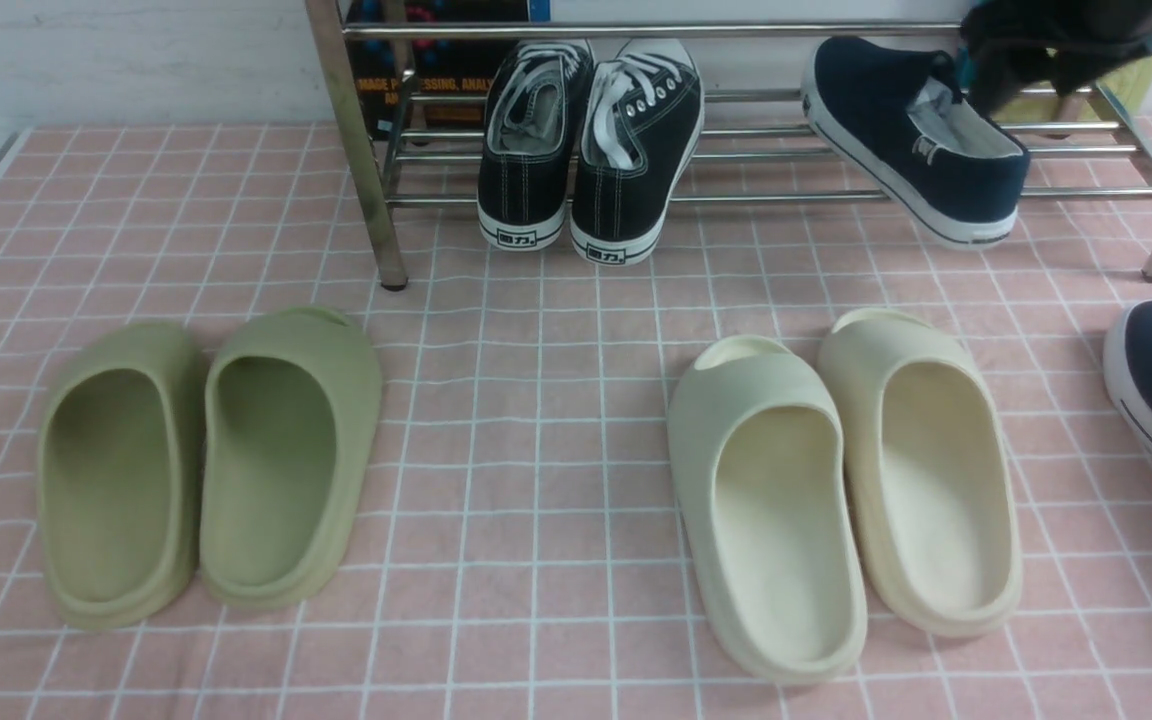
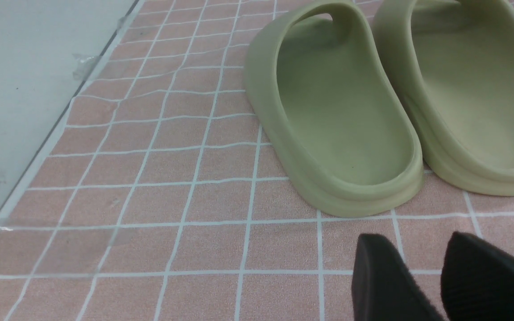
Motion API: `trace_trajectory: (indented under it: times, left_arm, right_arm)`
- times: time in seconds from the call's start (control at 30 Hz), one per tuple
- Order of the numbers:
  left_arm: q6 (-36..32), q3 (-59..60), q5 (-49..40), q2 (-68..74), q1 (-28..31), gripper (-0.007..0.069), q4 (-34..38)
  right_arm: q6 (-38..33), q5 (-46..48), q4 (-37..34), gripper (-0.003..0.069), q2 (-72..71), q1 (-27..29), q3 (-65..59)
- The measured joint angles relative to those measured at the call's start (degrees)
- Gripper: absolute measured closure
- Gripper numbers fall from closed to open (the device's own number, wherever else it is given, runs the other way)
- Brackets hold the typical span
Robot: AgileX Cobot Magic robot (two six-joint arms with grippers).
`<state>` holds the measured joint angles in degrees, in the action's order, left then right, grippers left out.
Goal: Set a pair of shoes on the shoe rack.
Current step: Use the right arm to grab the shoe closest to it, then use the right arm to put a shoe into the shoe rack
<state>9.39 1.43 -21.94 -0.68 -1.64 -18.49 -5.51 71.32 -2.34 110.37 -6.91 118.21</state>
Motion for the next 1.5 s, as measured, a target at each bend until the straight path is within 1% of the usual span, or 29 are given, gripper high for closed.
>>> trace_trajectory:
  times: [0.03,0.07,0.1,0.13,0.17,0.3,0.37,0.4,0.43,0.57,0.77,0.9,0.97,1.1,1.13,1.17,1.37,1.5]
  left_arm:
    - [0.00,0.00,0.00,0.00,0.00,0.0387,0.00]
    - [0.00,0.00,0.00,0.00,0.00,0.0387,0.00]
    - [0.00,0.00,0.00,0.00,0.00,0.0387,0.00]
    - [0.00,0.00,0.00,0.00,0.00,0.0387,0.00]
    - [0.00,0.00,0.00,0.00,0.00,0.0387,0.00]
    - [0.00,0.00,0.00,0.00,0.00,0.0387,0.00]
    - [0.00,0.00,0.00,0.00,0.00,0.0387,0.00]
    - [0.00,0.00,0.00,0.00,0.00,0.0387,0.00]
    - [0.00,0.00,0.00,0.00,0.00,0.0387,0.00]
    - [0.00,0.00,0.00,0.00,0.00,0.0387,0.00]
    - [0.00,0.00,0.00,0.00,0.00,0.0387,-0.05]
    - [0.00,0.00,0.00,0.00,0.00,0.0387,-0.05]
    - [0.00,0.00,0.00,0.00,0.00,0.0387,-0.05]
    - [0.00,0.00,0.00,0.00,0.00,0.0386,-0.05]
    - [0.00,0.00,0.00,0.00,0.00,0.0386,-0.05]
    - [0.00,0.00,0.00,0.00,0.00,0.0386,-0.05]
    - [0.00,0.00,0.00,0.00,0.00,0.0386,-0.05]
    - [0.00,0.00,0.00,0.00,0.00,0.0386,-0.05]
  right_arm:
    - [0.12,0.00,0.38,0.0202,-2.82,0.46,-4.68]
    - [0.17,0.00,0.39,0.0204,-3.37,0.59,-6.59]
    - [0.75,0.00,0.81,0.0216,-8.03,2.25,-14.14]
    - [0.84,0.00,0.82,0.0217,-8.50,2.50,-16.02]
    - [1.44,-0.01,1.13,0.0227,-12.03,4.76,-23.20]
    - [1.94,-1.09,2.34,0.0237,-17.78,9.85,-38.17]
    - [1.94,-2.44,2.34,0.0237,-18.36,10.65,-41.67]
    - [1.98,-4.79,2.34,0.0237,-18.70,11.49,-45.59]
    - [1.98,-4.79,2.34,0.0237,-18.70,11.49,-46.03]
    - [3.52,-13.64,3.02,0.0240,-18.11,13.72,-53.16]
    - [4.57,-18.07,3.83,0.0244,-14.19,15.32,-54.41]
    - [4.59,-18.54,3.17,0.0316,-10.90,15.32,-54.41]
    - [4.59,-18.85,3.17,0.0399,-9.61,15.32,-54.46]
    - [4.59,-19.89,3.29,0.0623,-9.33,15.32,-54.46]
    - [4.59,-19.95,3.29,0.0641,-9.60,15.32,-54.46]
    - [4.59,-19.95,3.29,0.0653,-10.26,15.32,-54.54]
    - [4.59,-16.07,2.78,0.0655,-17.79,13.45,-54.69]
    - [4.59,-13.90,2.66,0.0655,-20.21,11.38,-51.17]
